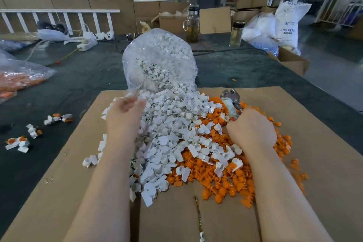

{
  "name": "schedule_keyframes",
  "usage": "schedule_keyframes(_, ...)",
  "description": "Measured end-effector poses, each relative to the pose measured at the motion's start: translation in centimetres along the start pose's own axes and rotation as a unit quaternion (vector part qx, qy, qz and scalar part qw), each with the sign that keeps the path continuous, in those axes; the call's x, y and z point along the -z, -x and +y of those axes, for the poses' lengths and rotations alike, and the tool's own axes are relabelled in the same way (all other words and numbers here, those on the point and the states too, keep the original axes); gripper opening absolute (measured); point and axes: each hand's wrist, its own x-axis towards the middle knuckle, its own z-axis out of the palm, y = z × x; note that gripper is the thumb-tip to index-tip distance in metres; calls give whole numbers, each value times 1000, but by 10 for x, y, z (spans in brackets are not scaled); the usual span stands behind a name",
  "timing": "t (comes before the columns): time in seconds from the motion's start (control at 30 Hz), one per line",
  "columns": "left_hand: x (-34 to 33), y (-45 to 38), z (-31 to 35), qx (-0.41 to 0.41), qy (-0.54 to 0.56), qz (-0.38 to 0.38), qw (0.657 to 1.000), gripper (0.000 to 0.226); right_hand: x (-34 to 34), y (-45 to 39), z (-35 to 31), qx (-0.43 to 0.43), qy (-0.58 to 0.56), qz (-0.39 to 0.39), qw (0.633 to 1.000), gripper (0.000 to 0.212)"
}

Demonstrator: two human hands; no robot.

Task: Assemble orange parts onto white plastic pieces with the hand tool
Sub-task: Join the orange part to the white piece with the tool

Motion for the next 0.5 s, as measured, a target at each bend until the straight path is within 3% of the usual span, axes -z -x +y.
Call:
schedule_keyframes(0.07,-11,2,-10,-57,-217,-60,973,44,-1,2,2,-23,3,-28,999,33)
schedule_keyframes(0.13,-19,0,-18,-107,-345,-81,929,49,-4,0,4,-40,1,-67,997,27)
schedule_keyframes(0.23,-22,-1,-21,-166,-330,-89,925,32,-8,-4,6,-42,47,-103,993,13)
schedule_keyframes(0.33,-21,0,-23,-187,-312,-70,929,15,-11,-6,5,-19,159,-78,984,24)
schedule_keyframes(0.5,-21,1,-22,-179,-310,-52,932,6,-18,-10,7,-8,181,-53,982,23)
